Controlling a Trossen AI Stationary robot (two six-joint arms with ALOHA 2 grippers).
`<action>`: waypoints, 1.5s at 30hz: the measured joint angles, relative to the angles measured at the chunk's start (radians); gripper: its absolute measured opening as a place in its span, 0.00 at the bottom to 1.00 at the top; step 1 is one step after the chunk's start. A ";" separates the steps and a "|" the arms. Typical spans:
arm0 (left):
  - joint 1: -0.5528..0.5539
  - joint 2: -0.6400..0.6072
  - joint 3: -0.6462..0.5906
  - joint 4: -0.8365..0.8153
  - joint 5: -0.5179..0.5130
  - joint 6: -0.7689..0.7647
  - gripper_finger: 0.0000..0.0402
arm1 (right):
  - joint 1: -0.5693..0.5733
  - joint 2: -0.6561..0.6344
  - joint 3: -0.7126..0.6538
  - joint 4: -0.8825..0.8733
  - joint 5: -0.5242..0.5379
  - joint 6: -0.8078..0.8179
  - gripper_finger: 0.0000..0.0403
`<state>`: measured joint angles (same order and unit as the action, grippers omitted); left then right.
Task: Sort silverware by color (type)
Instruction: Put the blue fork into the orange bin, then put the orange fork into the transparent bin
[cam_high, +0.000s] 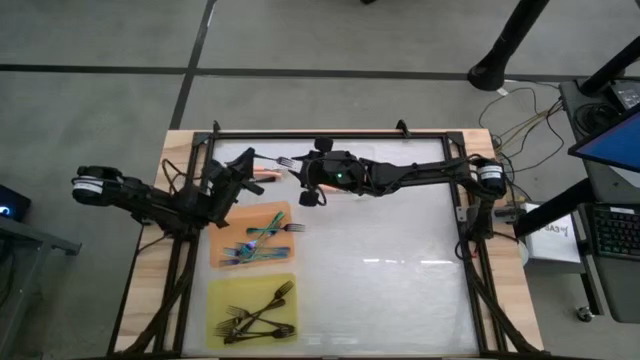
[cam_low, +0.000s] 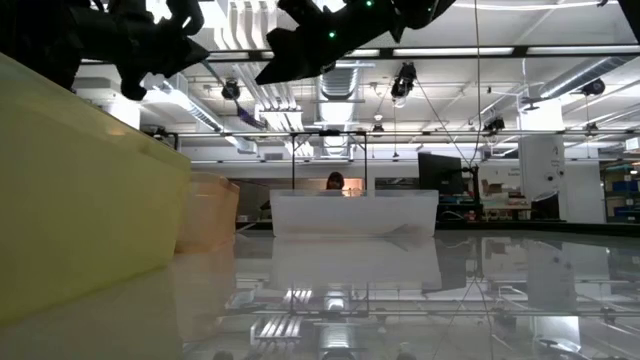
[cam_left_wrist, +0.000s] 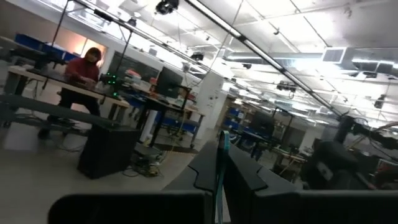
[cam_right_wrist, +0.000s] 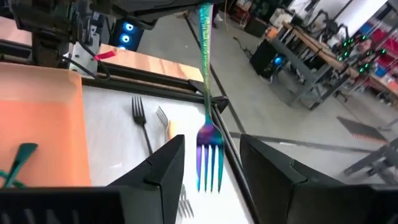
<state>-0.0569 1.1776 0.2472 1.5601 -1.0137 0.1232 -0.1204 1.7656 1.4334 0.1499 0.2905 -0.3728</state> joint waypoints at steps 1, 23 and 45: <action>-0.005 -0.005 -0.005 -0.001 -0.008 0.001 0.00 | 0.000 -0.012 0.000 -0.017 0.000 0.017 0.37; -0.713 -0.035 -0.031 -0.039 -0.555 0.030 0.00 | 0.000 -0.077 -0.012 -0.302 -0.002 0.187 0.37; -0.741 -0.014 -0.078 -0.097 -0.558 0.063 0.17 | 0.000 -0.076 -0.032 -0.302 -0.002 0.230 0.37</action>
<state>-0.7982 1.1636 0.1696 1.4628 -1.5715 0.1865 -0.1204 1.6897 1.4015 -0.1524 0.2882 -0.1423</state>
